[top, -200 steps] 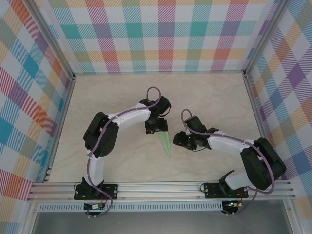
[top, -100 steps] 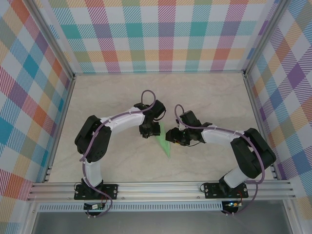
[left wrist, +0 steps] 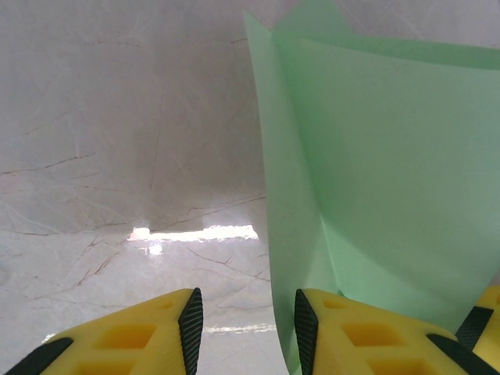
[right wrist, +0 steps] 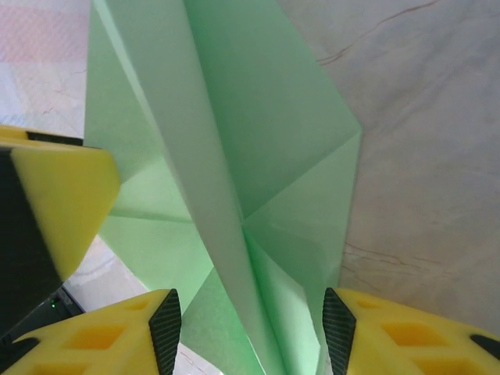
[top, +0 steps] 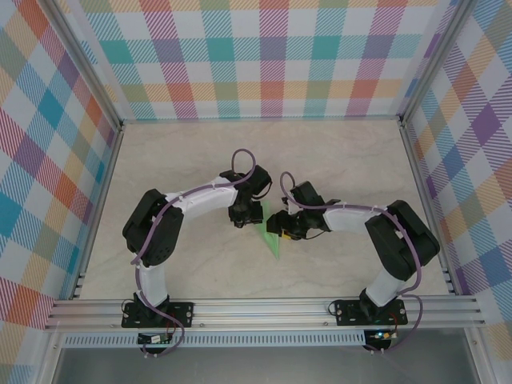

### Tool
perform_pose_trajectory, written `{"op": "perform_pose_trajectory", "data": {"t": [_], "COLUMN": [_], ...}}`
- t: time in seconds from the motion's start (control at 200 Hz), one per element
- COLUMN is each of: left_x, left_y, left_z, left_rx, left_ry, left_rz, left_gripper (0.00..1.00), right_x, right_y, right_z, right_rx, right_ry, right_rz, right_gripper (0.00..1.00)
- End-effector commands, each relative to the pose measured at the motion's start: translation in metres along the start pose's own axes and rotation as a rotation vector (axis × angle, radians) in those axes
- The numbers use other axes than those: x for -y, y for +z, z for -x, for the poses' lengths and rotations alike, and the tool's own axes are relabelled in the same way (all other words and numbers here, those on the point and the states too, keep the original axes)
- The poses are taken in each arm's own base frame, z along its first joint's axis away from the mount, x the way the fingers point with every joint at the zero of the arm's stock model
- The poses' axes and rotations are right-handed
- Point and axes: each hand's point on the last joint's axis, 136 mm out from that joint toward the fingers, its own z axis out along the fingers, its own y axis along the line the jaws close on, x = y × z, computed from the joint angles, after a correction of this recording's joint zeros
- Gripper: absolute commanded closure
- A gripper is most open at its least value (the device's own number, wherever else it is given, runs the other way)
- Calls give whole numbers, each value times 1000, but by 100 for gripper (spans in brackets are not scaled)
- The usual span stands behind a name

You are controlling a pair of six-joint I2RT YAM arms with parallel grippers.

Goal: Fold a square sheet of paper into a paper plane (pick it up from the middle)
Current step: Move a paper plane to the center of the table.

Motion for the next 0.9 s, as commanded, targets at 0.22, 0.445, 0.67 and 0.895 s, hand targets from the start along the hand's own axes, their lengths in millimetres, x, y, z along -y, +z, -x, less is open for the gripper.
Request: {"op": "perform_pose_trajectory", "data": {"t": [0.22,0.445,0.67,0.895], "left_x": [-5,-5,-3,-2], "left_y": [-10,-10,-11,-9], "left_z": [2,2,4,2], "left_rx": [17,19,23,18], "left_ry": [-6,-10,-14,-9], "left_rz": [-9,-17,-26,-34], "left_gripper": [62,62,62,62], "right_x": [-26,-25,-17,-8], "right_y": [-5,-3,7,9], "right_z": [3,-1,-1,-2], "right_rx": [15,-3,-20,-19], "right_ry": [-89,-116,-109,-111], "right_rz": [88,94,41,-14], "right_gripper": [45,40,47,53]}}
